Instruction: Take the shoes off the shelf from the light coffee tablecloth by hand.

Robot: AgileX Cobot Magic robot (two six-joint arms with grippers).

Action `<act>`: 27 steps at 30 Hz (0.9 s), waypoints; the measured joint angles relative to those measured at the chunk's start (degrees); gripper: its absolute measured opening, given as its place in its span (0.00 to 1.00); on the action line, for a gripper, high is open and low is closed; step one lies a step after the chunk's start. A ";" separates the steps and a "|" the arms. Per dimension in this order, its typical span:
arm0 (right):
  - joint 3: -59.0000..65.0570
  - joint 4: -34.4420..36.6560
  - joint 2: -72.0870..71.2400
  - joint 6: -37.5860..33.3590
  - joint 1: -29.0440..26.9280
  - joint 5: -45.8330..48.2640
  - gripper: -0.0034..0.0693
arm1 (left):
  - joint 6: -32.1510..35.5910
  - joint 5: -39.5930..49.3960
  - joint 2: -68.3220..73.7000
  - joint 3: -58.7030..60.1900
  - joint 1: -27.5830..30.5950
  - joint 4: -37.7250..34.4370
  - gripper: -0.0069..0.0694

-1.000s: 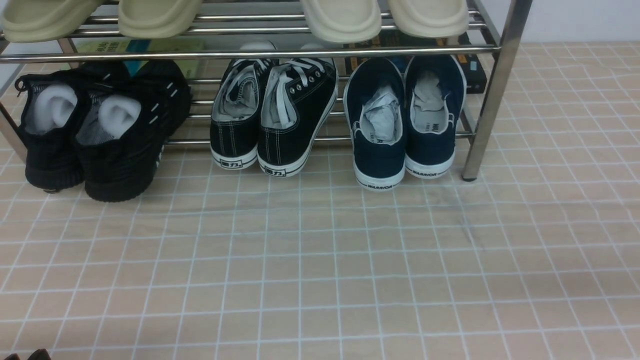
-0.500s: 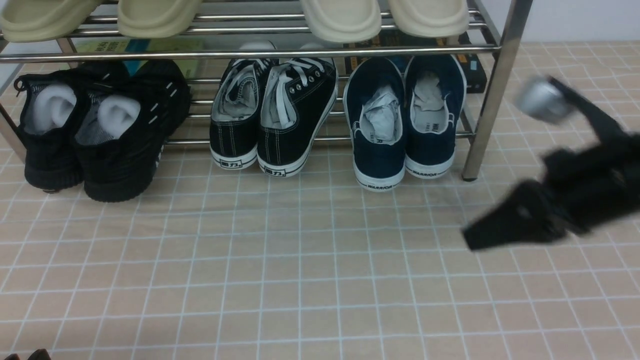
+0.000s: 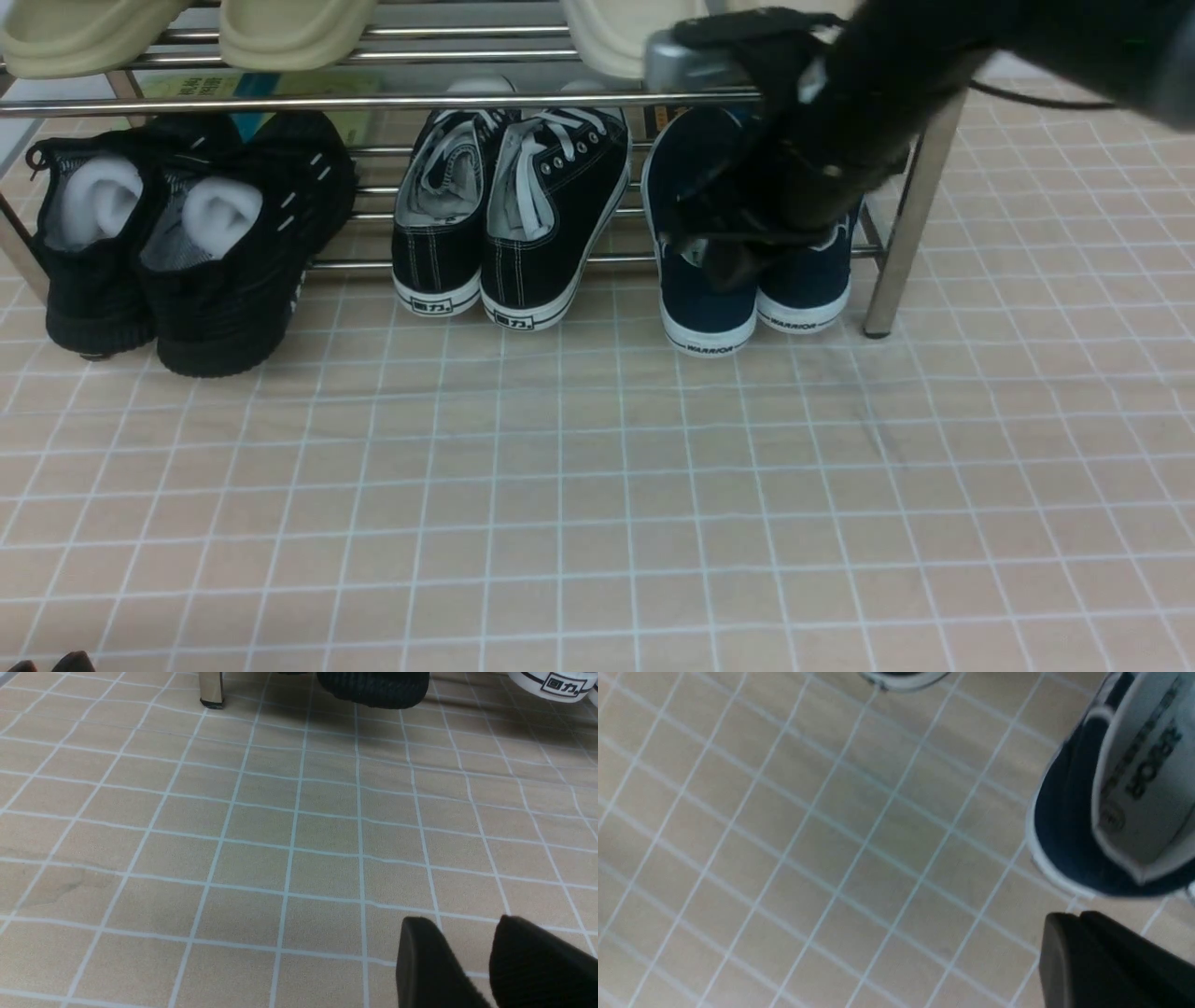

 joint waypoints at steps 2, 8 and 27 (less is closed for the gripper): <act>-4.73 -4.02 3.48 2.72 0.98 -0.14 0.15 | 0.00 0.00 0.00 0.00 0.00 0.00 0.41; -9.24 -9.79 9.06 7.34 1.12 -3.12 0.36 | 0.00 0.00 0.00 0.00 0.00 0.00 0.41; -9.55 -13.65 15.67 8.47 1.12 -11.75 0.38 | 0.00 0.00 0.00 0.00 0.00 -0.02 0.41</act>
